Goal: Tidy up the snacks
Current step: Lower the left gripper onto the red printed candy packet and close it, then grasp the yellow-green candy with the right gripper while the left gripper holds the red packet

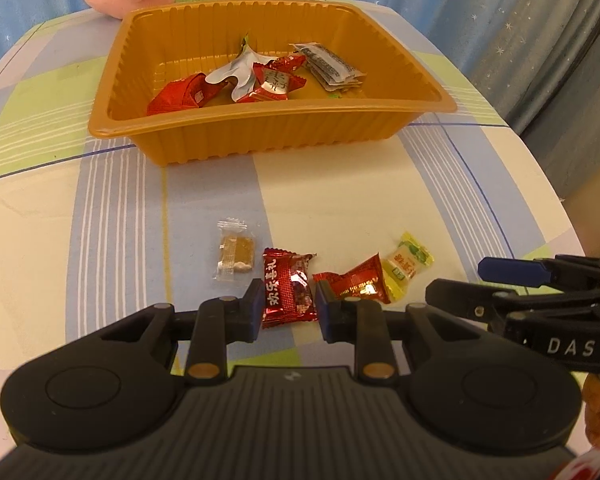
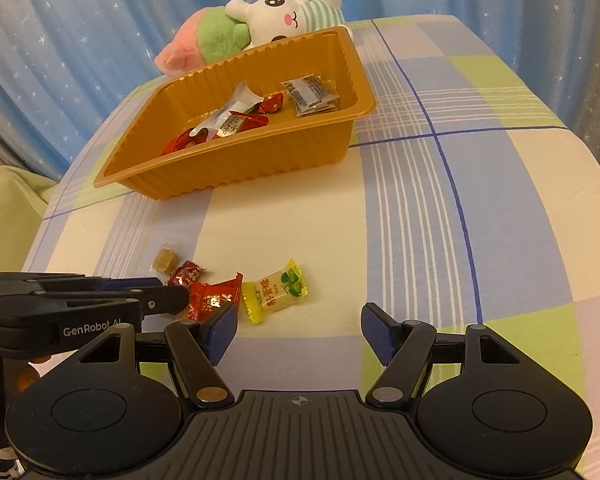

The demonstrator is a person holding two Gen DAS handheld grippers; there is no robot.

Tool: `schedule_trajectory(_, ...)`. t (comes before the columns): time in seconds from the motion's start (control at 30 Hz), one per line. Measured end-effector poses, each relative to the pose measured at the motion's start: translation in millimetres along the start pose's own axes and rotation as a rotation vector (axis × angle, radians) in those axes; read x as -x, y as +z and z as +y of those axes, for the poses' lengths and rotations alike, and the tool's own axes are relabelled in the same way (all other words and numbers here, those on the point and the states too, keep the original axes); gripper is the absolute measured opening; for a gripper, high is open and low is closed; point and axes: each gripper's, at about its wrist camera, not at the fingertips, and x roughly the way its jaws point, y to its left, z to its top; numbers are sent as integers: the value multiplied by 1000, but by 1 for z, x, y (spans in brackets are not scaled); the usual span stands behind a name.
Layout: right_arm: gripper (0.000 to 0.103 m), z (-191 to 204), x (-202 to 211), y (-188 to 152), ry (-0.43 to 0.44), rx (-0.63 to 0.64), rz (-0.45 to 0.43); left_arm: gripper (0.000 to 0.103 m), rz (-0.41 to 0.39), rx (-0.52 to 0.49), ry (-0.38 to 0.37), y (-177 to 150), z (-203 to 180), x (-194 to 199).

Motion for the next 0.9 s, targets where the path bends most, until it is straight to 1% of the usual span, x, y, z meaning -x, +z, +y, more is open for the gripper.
schedule_trajectory(0.23, 68, -4, -2, -1, -3, -16, 7, 24, 1, 8, -7, 4, 0, -2)
schedule_trajectory(0.43, 68, -8, -3, -1, -6, -24, 8, 24, 3, -12, 8, 9, -3, -9)
schedule_trajectory(0.47, 68, -8, -3, -1, -4, -24, 9, 23, 5, -18, 12, 9, -4, -10)
schedule_trajectory(0.63, 68, -5, -3, -2, 16, 0, 1, 23, -6, -44, 36, 7, -4, -7)
schedule_trajectory(0.67, 66, -4, -4, -2, 24, 11, -1, 23, -7, -43, 41, 6, -3, -5)
schedule_trajectory(0.7, 60, -3, -4, -3, 30, 23, -1, 23, -8, -38, 43, 5, -1, -3)
schedule_trajectory(0.73, 47, -1, -7, -3, 40, 32, 7, 23, -10, -33, 44, 4, 1, -1)
schedule_trajectory(0.77, 41, 0, -9, -3, 50, 33, 19, 23, -11, -28, 45, 3, 3, 1)
schedule_trajectory(0.9, 38, 2, -17, -3, 53, 35, 27, 23, -18, -9, 56, -1, 10, 8)
